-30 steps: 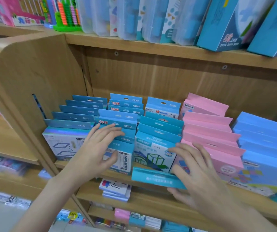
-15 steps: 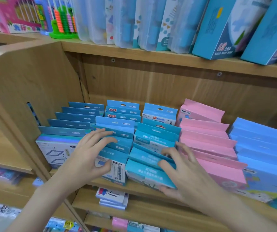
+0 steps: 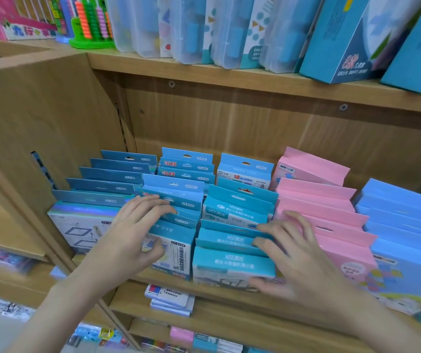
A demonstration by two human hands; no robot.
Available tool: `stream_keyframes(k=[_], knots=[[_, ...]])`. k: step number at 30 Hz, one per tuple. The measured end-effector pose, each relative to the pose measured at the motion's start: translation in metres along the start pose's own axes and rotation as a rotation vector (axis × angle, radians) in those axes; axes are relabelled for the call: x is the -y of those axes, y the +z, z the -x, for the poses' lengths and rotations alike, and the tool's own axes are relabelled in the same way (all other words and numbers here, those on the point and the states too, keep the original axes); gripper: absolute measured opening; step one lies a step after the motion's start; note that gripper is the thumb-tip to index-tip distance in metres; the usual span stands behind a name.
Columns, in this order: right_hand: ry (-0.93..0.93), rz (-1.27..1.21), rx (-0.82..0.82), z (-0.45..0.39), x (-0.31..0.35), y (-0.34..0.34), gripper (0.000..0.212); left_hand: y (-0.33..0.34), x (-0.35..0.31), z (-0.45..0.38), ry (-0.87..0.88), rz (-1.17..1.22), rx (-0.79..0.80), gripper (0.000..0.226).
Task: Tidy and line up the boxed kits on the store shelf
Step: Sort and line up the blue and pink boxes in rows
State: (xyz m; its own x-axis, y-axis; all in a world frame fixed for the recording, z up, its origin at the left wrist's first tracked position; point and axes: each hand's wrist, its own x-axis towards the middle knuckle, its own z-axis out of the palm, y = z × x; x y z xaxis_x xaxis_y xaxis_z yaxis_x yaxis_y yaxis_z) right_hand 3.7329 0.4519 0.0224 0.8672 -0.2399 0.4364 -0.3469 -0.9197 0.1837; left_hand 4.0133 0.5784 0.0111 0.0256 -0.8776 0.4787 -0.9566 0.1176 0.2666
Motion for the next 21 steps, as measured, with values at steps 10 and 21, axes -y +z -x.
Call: stream_keyframes(k=[10,21], knots=[[0.104,0.132,0.132,-0.012,0.002,0.000,0.055,-0.003,-0.008,0.002,-0.026,0.026,-0.011,0.051],[0.156,-0.149,-0.050,-0.051,0.001,-0.024,0.055,-0.028,0.010,0.002,-0.043,-0.160,0.074,0.092]])
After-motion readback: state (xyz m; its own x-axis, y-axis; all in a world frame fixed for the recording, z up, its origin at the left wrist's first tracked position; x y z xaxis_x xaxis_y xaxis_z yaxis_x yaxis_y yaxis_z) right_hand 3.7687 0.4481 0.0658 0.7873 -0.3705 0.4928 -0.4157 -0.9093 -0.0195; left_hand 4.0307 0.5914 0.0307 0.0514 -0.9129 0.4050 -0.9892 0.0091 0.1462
